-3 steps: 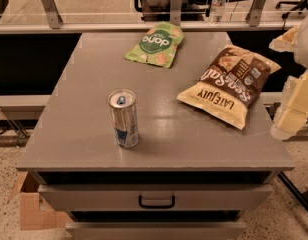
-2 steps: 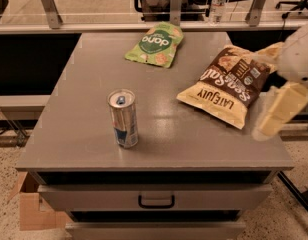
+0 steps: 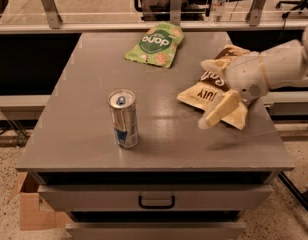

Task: Move redbull can near green rice chip bag

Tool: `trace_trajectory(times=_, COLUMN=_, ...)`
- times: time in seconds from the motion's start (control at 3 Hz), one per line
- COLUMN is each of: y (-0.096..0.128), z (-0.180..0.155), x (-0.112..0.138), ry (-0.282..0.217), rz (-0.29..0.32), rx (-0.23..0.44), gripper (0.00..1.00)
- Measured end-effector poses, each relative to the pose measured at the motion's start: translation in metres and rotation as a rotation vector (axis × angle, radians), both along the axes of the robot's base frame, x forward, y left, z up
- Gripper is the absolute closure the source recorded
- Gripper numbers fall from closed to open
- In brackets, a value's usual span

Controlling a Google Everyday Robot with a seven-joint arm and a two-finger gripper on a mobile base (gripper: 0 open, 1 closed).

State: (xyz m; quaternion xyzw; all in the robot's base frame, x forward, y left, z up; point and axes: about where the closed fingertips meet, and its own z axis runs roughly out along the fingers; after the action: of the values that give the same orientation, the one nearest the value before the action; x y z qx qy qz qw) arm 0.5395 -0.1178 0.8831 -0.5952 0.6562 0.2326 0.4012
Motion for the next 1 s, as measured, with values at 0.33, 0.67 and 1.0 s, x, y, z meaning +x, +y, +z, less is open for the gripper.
trace_trajectory(times=0.33, y=0.0187, z=-0.0116, x=0.0258, ry=-0.045, rz=0.066, rx=0.17, gripper=0.0)
trace_trajectory(times=0.67, y=0.0211, z=-0.02, x=0.0289, ry=-0.041, rz=0.077, rx=0.187, gripper=0.0)
trace_trajectory(times=1.0, y=0.0243, z=-0.0208, x=0.0264, ry=-0.033, rz=0.078, rx=0.203, gripper=0.0)
